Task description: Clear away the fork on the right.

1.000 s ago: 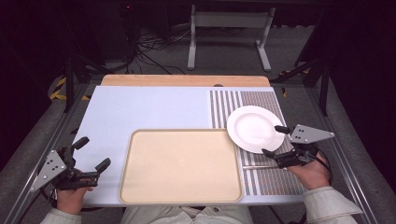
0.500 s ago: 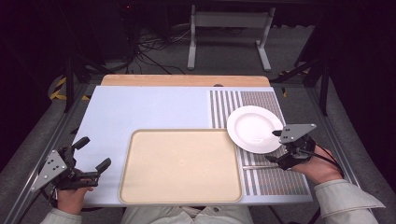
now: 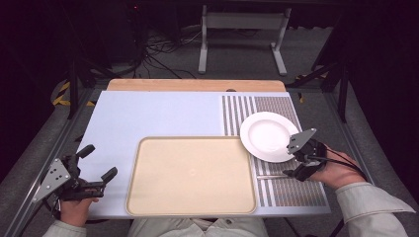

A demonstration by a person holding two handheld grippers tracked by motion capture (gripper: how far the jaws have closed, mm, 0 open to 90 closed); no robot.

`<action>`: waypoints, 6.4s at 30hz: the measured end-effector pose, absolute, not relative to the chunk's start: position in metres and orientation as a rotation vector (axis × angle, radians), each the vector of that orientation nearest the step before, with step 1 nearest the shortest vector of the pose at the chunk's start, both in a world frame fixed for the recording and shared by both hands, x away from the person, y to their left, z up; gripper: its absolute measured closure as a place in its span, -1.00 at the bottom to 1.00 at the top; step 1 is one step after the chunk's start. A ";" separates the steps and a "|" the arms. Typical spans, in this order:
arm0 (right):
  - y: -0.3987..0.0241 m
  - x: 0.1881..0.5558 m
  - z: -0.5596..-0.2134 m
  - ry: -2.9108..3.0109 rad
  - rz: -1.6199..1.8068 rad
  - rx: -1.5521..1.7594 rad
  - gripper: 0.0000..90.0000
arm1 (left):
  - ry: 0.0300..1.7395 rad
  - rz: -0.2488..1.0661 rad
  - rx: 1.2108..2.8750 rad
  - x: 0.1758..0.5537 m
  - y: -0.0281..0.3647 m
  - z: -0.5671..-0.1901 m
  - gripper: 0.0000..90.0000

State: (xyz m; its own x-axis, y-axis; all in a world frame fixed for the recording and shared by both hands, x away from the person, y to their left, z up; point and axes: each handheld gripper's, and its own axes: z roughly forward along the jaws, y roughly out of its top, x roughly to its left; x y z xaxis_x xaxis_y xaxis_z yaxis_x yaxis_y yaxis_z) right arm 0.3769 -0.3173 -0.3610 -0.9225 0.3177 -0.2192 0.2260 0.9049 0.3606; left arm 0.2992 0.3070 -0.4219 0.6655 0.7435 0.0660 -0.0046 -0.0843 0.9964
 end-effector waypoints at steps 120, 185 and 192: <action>-0.270 0.396 -0.338 2.858 0.551 0.016 0.91 | 0.630 0.687 1.554 0.300 0.306 -0.422 -0.99; -0.129 0.455 -0.389 2.981 0.497 -0.212 0.91 | 0.620 0.677 1.554 0.300 0.308 -0.422 -0.99; -0.125 0.458 -0.398 3.014 0.453 -0.208 0.91 | 0.623 0.676 1.554 0.300 0.309 -0.422 -0.99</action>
State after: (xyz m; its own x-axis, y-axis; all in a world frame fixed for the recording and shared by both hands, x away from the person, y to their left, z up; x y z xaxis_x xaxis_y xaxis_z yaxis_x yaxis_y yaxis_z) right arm 0.4582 -0.1255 -0.3979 -0.9870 -0.1211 -0.1056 -0.1468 0.9469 0.2861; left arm 0.2997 0.3088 -0.4220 0.6808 0.7299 0.0615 0.0017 -0.0856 0.9963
